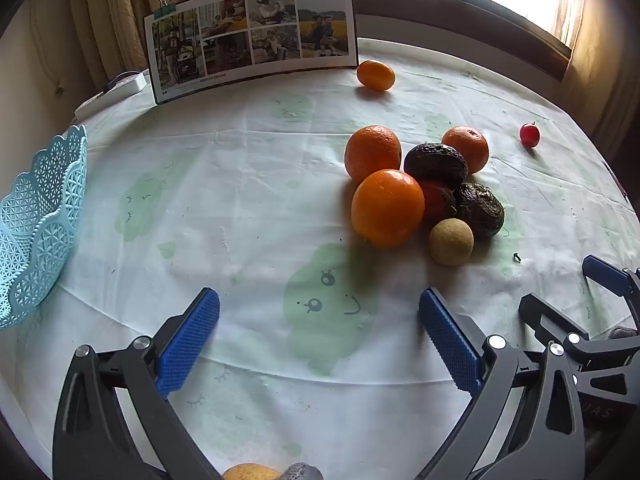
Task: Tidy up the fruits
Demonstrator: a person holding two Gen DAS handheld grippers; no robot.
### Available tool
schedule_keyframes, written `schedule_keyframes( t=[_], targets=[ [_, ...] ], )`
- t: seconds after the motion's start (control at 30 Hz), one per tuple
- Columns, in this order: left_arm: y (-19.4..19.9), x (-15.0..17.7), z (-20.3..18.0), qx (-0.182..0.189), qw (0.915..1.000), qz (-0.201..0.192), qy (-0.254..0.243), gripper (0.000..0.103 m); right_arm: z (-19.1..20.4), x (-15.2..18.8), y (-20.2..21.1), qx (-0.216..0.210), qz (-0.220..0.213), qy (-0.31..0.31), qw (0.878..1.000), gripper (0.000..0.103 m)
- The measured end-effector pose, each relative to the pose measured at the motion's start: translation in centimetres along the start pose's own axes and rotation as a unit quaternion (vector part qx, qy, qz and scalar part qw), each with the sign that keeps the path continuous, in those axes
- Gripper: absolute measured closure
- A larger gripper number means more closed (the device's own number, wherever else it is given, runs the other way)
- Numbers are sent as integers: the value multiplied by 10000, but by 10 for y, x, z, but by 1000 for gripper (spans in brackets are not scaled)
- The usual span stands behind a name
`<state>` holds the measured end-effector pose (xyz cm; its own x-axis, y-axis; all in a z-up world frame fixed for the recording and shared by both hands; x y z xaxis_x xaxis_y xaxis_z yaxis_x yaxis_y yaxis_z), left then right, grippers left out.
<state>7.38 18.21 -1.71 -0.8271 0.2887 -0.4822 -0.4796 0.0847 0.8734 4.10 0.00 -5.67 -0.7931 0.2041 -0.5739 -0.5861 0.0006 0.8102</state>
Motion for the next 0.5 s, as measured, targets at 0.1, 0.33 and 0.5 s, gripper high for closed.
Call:
schedule_keyframes(
  t=[0.1, 0.33, 0.5],
  targets=[
    [1, 1, 1, 3, 10000, 0, -4, 2, 0, 0, 0, -2, -1, -4, 10000, 5],
    [4, 3, 2, 30, 10000, 4, -41, 2, 0, 0, 0, -6, 1, 0, 10000, 5],
    [5, 3, -1, 51, 10000, 8, -61, 2, 0, 0, 0, -4, 1, -1, 10000, 5]
  ],
)
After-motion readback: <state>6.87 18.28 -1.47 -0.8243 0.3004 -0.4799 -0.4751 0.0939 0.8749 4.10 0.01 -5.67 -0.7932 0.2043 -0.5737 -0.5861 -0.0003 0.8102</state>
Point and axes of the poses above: each gripper's, at about its wrist camera, not at the fingertips, and y roughly against the way its jaws point, z to its left, x to its underside, the point moved 7 cm from there along -y, roughly the way its jaws point, and after that the axes turned 11 degrees about -y, right-handed, at the moved point
